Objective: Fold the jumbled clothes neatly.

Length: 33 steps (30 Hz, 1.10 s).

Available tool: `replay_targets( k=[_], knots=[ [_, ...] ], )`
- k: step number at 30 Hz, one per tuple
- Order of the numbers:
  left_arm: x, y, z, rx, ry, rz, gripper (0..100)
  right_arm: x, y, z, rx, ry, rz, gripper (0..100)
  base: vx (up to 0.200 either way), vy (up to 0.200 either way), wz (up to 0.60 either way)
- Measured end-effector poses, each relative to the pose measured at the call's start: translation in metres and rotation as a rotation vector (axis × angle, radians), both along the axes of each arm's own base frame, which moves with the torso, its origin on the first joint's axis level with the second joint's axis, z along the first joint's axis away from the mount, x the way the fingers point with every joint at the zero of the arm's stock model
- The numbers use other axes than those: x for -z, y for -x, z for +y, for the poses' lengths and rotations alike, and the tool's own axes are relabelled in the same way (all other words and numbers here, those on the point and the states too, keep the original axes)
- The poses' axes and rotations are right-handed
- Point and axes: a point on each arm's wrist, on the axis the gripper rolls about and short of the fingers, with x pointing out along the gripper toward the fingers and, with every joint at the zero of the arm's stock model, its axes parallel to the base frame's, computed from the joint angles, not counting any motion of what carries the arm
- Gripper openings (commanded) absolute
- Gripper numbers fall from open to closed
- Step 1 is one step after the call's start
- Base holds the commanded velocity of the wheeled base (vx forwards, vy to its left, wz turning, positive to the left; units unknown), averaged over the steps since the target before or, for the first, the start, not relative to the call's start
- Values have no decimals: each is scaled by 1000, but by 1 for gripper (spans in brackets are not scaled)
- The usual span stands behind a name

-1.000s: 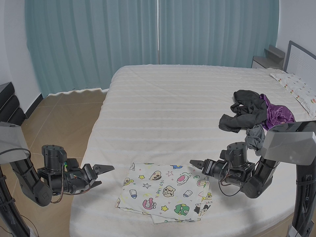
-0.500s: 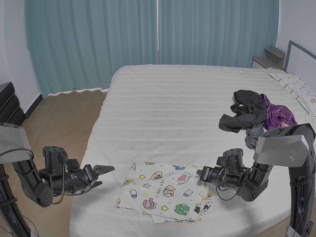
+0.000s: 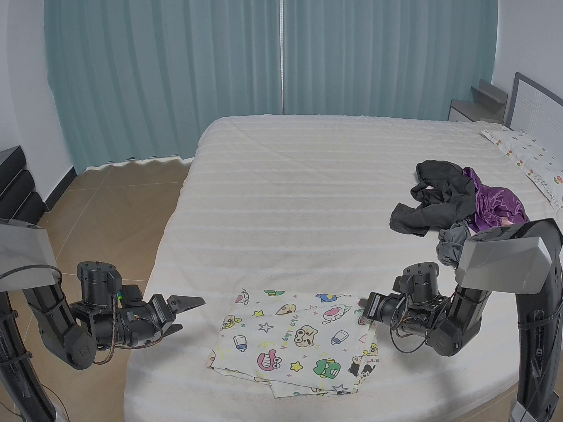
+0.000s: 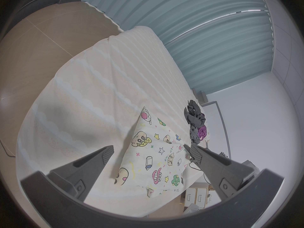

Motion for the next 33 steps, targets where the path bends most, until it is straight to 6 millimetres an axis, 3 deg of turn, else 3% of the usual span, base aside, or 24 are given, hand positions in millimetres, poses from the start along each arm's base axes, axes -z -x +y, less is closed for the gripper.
replay_targets(
  k=[6,13,20,26,33],
  knots=[
    [3,0,0,21,-30,-15,100,-3,9,-5,4,6,20,100,0,0,0],
    [12,-5,-1,96,-127,-76,100,-10,46,-18,-13,19,75,100,0,0,0],
    [32,-20,-14,190,-224,-131,100,-13,75,-15,-79,7,72,100,0,0,0],
    [54,-38,-32,275,-343,-203,100,-4,82,-10,-112,24,105,100,0,0,0],
    [66,-54,-51,322,-349,-239,100,9,74,-1,-116,58,93,100,0,0,0]
  ],
)
